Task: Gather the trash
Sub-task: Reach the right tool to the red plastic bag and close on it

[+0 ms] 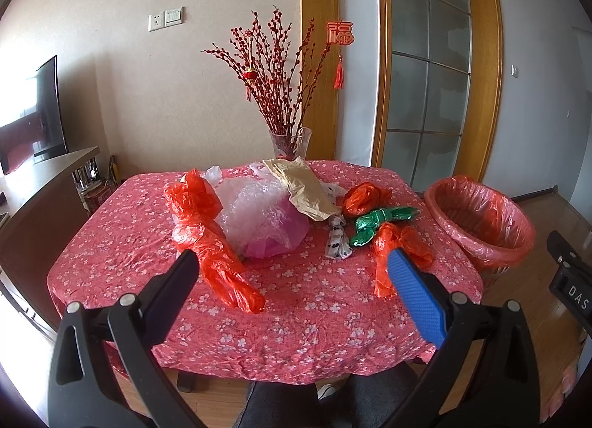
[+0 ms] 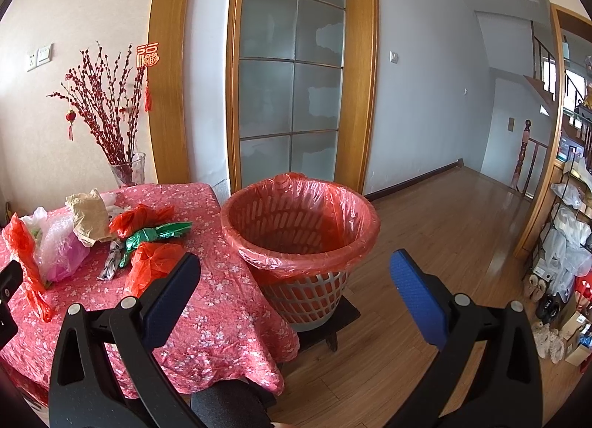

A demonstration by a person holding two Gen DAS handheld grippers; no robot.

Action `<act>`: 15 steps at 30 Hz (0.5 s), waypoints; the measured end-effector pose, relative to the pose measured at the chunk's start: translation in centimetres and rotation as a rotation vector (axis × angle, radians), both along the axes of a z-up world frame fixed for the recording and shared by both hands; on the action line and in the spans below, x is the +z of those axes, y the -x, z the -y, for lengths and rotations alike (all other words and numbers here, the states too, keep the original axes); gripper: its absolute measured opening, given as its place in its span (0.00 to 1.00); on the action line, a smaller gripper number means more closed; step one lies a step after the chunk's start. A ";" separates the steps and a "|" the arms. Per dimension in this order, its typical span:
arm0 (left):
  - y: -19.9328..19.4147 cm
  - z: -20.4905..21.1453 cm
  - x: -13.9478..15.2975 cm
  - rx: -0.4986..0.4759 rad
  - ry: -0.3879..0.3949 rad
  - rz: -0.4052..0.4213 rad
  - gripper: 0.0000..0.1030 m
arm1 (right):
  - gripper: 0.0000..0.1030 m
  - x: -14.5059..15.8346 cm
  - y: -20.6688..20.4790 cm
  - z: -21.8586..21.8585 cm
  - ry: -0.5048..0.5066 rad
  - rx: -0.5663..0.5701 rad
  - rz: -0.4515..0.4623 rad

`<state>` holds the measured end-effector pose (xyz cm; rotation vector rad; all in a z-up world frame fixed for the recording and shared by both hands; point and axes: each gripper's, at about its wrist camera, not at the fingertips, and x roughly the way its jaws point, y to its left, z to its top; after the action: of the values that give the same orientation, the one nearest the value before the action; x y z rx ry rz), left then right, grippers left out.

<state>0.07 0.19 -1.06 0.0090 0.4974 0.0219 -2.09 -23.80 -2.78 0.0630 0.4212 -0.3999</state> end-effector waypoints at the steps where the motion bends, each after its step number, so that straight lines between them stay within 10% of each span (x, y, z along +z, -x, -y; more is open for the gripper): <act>1: -0.1 -0.2 -0.1 0.009 -0.001 0.000 0.96 | 0.98 0.0 -0.2 -0.2 -0.003 0.006 0.000; 15: -3.5 -6.5 -1.8 0.183 0.023 -0.059 0.96 | 0.98 0.8 -7.0 -3.2 -0.070 0.212 0.038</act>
<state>3.61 6.65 -2.89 -0.0585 0.5566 0.1954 4.96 -20.58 -1.95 0.0927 0.4001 -0.1747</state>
